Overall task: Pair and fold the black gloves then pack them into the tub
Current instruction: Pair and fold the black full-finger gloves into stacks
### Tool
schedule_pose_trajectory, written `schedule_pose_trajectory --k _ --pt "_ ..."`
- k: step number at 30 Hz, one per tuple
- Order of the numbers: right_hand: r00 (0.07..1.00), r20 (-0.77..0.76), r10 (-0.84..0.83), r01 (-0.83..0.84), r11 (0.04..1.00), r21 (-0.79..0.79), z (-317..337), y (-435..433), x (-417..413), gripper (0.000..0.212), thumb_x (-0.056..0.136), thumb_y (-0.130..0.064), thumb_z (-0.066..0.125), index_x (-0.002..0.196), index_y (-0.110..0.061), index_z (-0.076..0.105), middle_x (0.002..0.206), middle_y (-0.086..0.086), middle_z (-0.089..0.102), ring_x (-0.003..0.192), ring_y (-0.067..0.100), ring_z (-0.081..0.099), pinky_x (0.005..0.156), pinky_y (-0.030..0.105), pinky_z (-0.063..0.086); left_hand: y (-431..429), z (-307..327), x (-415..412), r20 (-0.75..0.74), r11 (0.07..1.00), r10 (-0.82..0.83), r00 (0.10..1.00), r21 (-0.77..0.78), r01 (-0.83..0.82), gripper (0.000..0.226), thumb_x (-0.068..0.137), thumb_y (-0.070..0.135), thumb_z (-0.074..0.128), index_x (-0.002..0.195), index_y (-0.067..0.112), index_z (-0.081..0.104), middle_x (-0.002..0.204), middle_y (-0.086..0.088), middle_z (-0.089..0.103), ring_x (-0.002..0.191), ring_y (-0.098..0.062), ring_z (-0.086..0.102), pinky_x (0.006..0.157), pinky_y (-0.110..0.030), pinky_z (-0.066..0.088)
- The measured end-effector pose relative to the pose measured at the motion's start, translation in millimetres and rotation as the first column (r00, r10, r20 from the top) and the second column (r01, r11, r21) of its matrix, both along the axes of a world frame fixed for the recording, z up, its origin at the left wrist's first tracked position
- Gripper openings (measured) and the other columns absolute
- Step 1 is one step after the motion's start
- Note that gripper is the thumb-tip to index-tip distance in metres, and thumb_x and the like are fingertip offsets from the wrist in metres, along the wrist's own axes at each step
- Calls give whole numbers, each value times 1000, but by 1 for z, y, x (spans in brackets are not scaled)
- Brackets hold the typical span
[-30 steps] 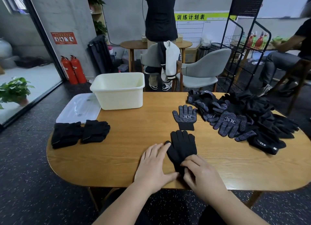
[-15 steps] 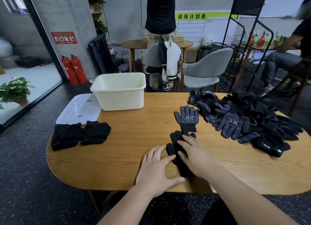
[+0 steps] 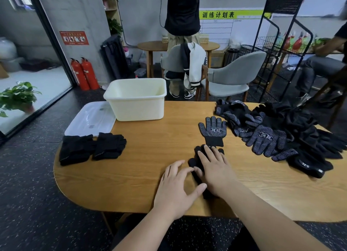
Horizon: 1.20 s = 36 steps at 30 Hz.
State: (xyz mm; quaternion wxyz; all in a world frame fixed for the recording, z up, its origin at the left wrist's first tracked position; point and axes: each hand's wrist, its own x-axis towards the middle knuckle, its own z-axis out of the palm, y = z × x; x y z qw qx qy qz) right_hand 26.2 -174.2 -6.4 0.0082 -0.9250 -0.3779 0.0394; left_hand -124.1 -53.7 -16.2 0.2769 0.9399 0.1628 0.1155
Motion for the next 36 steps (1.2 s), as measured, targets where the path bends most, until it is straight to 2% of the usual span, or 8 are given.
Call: schedule_pose_trajectory --k 7,11,16,21,25,27,31,36 --pt "998 -60 -23 20 999 -49 -8 8 2 73 101 -69 3 166 -37 -11 173 -1 -23 159 27 -25 130 50 -5 2 -1 0 41 999 10 999 -44 -8 58 93 87 37 138 52 49 156 28 26 148 3 18 119 -35 35" --pt "999 -50 -21 20 999 -32 -14 6 -13 82 89 -75 -13 163 -41 -18 170 -5 -30 157 29 -29 129 54 -7 1 -3 0 58 999 18 998 -33 -16 58 97 82 37 139 45 52 154 27 28 147 2 19 120 -31 31" --pt "999 -46 -10 12 998 54 -22 -4 -23 83 91 -76 -17 165 -41 -10 173 -5 -23 159 26 -23 130 51 -6 0 -5 1 66 1000 22 998 1 -22 52 104 66 35 144 38 51 151 26 36 146 1 24 122 -34 32" --pt "995 -59 -78 95 907 410 -19 -28 -17 66 105 -58 14 162 -33 35 174 -6 17 161 19 6 131 43 11 -2 -5 -1 20 997 -5 1000 79 3 53 104 61 36 150 37 47 153 28 35 148 1 20 123 -35 30" --pt "997 -71 -14 28 980 199 -24 -54 -12 67 106 -63 19 167 -37 11 176 -10 -7 160 10 -14 131 39 -1 -6 -1 3 -83 978 -37 996 202 53 75 97 76 35 159 35 39 162 26 25 152 -4 12 128 -36 20" --pt "999 -35 18 -9 972 235 -24 -66 -10 69 105 -65 18 167 -38 7 175 -13 -12 159 7 -19 132 39 -1 -6 -2 3 -105 972 -40 994 227 63 79 97 78 32 163 33 34 166 24 20 155 -6 8 130 -39 18" --pt "999 28 29 -36 955 295 -33 -87 -17 68 104 -68 21 164 -35 28 175 -12 4 161 8 -1 132 40 10 -5 0 1 -117 978 -69 991 187 90 83 96 82 33 165 37 24 170 25 8 158 -3 -6 131 -38 10" --pt "997 65 36 -66 831 553 -27 -93 -24 41 102 -51 58 135 -28 66 150 -13 52 143 16 43 115 43 44 -3 -1 -2 -70 980 -134 988 139 143 74 94 77 47 159 45 35 164 31 19 155 4 -2 130 -34 9"
